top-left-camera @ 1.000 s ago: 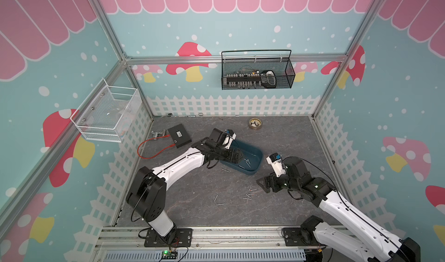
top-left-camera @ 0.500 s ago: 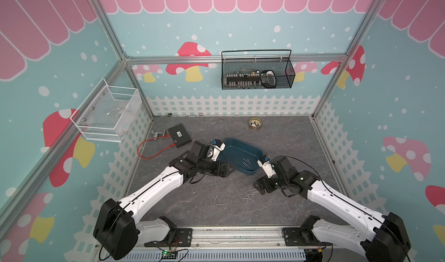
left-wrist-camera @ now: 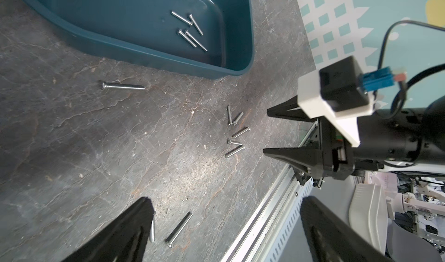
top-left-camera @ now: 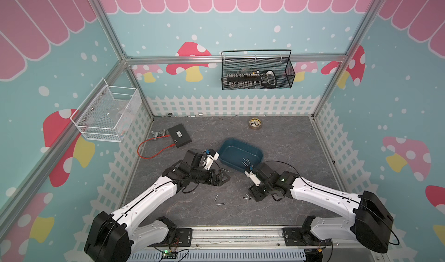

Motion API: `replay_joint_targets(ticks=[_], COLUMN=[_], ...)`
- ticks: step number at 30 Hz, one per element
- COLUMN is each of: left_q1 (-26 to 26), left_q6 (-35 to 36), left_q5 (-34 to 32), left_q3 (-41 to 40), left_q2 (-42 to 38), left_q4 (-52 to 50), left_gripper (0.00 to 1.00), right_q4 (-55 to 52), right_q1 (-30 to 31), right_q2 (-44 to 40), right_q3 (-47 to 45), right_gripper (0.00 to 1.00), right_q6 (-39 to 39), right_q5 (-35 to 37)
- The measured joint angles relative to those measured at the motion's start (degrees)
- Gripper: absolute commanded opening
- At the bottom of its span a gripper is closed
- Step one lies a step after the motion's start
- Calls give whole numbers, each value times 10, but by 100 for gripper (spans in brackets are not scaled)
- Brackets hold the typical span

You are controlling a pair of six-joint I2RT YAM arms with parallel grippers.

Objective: Put the screws on the desktop into the storage box
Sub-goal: Pick up the screw from the center of the board.

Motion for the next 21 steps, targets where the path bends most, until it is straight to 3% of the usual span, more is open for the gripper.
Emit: replay_joint_targets(ticks=[7, 21], left_q1=[6, 8], left_q6=[0, -2], left_q5=[14, 23], left_q3=[-12, -19], left_q2=[5, 10], left_q4=[16, 29], left_gripper=[98, 98], right_q4=[4, 19], right_q1=[34, 64], right_q2=[37, 114], right_q3=[9, 35], right_gripper=[39, 31], right_q6=[-10, -19], right_q5=[6, 7])
